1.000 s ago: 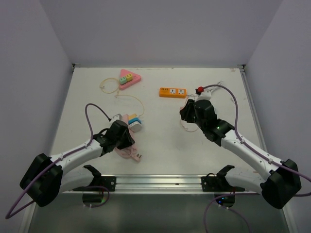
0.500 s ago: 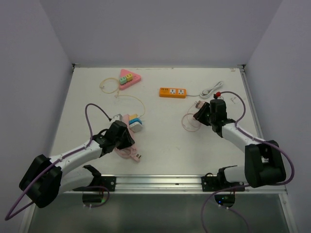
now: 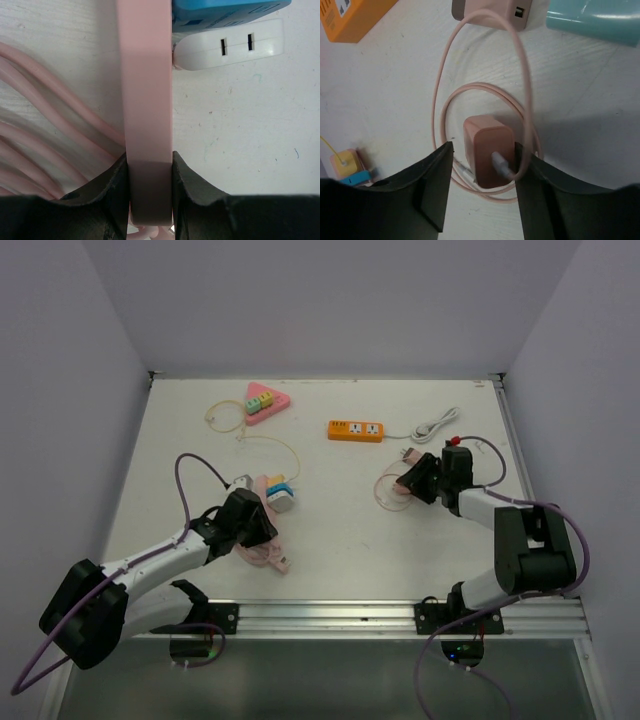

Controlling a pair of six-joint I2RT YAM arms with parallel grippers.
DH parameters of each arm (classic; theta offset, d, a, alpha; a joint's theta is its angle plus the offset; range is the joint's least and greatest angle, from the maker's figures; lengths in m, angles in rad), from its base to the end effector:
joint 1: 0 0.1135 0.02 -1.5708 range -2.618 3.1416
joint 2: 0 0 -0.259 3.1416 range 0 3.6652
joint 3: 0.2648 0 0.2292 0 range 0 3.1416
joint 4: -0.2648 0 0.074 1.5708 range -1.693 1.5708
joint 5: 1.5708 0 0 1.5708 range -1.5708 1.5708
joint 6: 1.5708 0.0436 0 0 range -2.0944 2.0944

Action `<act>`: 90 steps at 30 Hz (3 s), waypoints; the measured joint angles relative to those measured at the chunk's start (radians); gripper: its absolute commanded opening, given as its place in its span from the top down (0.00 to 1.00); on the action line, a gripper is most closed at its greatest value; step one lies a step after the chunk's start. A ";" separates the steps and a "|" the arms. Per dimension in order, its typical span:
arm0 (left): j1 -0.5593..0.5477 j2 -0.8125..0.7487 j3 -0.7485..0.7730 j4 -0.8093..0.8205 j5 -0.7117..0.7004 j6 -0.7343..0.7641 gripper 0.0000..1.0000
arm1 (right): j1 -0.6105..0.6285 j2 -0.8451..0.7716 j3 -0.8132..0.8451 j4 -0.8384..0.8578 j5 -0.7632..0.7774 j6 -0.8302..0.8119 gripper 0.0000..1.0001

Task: Pull the plug off the socket

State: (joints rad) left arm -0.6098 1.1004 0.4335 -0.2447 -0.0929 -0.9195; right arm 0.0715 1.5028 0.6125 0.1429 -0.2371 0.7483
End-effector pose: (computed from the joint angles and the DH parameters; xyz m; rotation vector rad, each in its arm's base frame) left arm 0.1543 -0.1029 0.1619 -0.4342 2.5184 -0.5194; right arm 0.2721 0.0298 0.1586 0.6763 2.2960 0.6771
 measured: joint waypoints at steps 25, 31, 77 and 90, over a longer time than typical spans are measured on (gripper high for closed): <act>0.001 -0.009 0.015 0.005 0.018 0.049 0.27 | -0.032 -0.438 0.015 -0.286 -0.015 -0.043 0.10; 0.001 0.053 0.075 -0.001 -0.009 0.069 0.25 | -0.022 -0.452 -0.016 -0.285 -0.053 -0.050 0.10; 0.019 0.074 0.000 0.182 0.116 0.120 1.00 | 0.753 0.081 0.112 0.212 0.144 0.311 0.01; 0.019 0.050 -0.019 0.198 0.124 0.120 1.00 | 0.785 0.188 0.156 0.234 0.153 0.343 0.10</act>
State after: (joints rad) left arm -0.5911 1.1503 0.4145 -0.0463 0.0307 -0.7998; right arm 0.8562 1.6913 0.7689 0.3771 -0.0841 1.0916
